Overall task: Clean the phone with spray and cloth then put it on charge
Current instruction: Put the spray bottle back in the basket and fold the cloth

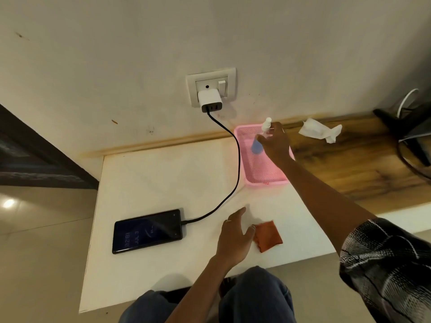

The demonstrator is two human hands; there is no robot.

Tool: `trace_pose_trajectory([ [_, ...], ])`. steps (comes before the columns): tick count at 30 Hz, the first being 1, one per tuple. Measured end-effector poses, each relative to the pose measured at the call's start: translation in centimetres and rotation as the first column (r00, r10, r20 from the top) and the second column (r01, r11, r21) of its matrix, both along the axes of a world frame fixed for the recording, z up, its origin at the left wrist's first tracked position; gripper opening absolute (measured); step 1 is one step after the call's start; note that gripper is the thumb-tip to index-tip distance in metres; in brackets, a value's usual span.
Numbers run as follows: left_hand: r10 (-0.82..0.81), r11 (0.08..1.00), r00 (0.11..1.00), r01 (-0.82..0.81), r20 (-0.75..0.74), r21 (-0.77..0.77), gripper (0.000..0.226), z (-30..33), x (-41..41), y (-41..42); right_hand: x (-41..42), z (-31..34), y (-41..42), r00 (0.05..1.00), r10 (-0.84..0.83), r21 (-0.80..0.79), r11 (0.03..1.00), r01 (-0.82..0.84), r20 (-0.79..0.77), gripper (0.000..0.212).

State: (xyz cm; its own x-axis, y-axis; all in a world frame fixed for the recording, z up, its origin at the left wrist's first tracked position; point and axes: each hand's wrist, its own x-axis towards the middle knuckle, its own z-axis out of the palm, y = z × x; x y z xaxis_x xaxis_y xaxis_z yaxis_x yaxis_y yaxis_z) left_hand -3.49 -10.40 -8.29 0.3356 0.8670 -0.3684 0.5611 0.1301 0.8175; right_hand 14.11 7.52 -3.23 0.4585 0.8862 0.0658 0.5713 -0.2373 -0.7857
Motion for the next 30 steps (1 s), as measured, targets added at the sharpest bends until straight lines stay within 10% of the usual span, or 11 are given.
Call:
trace_pose_trajectory([
  [9,-0.002,1.0,0.999,0.003,-0.036,0.019,0.053,-0.3,0.2,-0.4,0.6,0.7,-0.6,0.99,0.085,-0.115,0.989,-0.098,-0.11,0.063],
  [21,-0.003,1.0,0.992,0.0,-0.127,-0.019,0.053,0.1,0.8,-1.8,-3.2,1.8,-16.0,0.972,-0.125,0.11,0.983,0.148,-0.197,0.024],
  [30,0.016,0.996,0.995,-0.025,-0.094,-0.088,0.053,0.0,1.1,-2.5,-3.5,-4.4,-22.6,0.992,-0.106,-0.366,0.928,0.074,-0.07,0.042],
])
